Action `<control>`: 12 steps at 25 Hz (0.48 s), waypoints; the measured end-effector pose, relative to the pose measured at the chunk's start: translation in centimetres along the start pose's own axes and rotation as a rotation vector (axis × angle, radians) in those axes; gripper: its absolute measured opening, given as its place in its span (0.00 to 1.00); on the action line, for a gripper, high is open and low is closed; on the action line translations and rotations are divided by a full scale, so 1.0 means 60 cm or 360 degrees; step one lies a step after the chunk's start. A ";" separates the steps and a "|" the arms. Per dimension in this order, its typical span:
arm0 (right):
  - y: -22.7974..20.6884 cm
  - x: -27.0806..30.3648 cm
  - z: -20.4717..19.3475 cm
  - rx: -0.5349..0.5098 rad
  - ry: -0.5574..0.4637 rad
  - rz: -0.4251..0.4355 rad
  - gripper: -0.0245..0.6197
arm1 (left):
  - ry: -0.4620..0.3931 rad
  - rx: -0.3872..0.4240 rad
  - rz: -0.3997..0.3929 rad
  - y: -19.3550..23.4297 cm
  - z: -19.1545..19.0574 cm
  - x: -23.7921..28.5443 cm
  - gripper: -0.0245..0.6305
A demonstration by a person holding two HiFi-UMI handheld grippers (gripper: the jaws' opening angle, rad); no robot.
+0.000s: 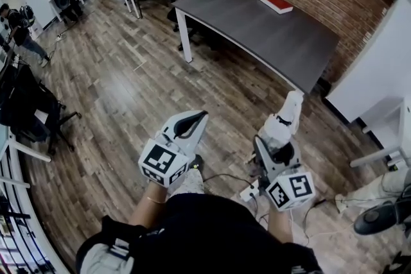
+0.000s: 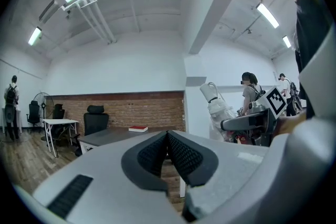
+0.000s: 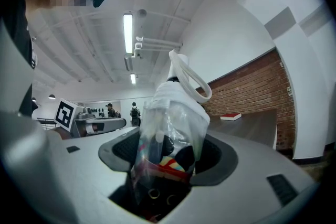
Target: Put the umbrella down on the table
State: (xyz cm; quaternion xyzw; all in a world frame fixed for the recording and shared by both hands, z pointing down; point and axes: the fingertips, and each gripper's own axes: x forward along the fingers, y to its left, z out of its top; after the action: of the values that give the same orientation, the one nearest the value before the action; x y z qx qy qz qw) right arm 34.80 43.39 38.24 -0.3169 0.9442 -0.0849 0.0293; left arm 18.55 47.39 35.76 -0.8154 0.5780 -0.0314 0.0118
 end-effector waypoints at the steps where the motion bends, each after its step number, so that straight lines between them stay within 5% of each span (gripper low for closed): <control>1: -0.004 0.011 0.001 -0.0005 0.0000 -0.0005 0.48 | -0.0005 0.0007 -0.0004 0.010 0.001 0.009 0.04; 12: -0.053 0.160 0.012 -0.0021 0.0006 -0.0071 0.48 | -0.0019 -0.0003 -0.0048 0.155 -0.014 0.106 0.04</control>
State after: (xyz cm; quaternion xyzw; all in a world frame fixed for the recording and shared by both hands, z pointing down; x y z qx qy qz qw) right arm 29.09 34.99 38.07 -0.3380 0.9375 -0.0799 0.0236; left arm 11.83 38.30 36.33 -0.8242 0.5655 -0.0263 0.0141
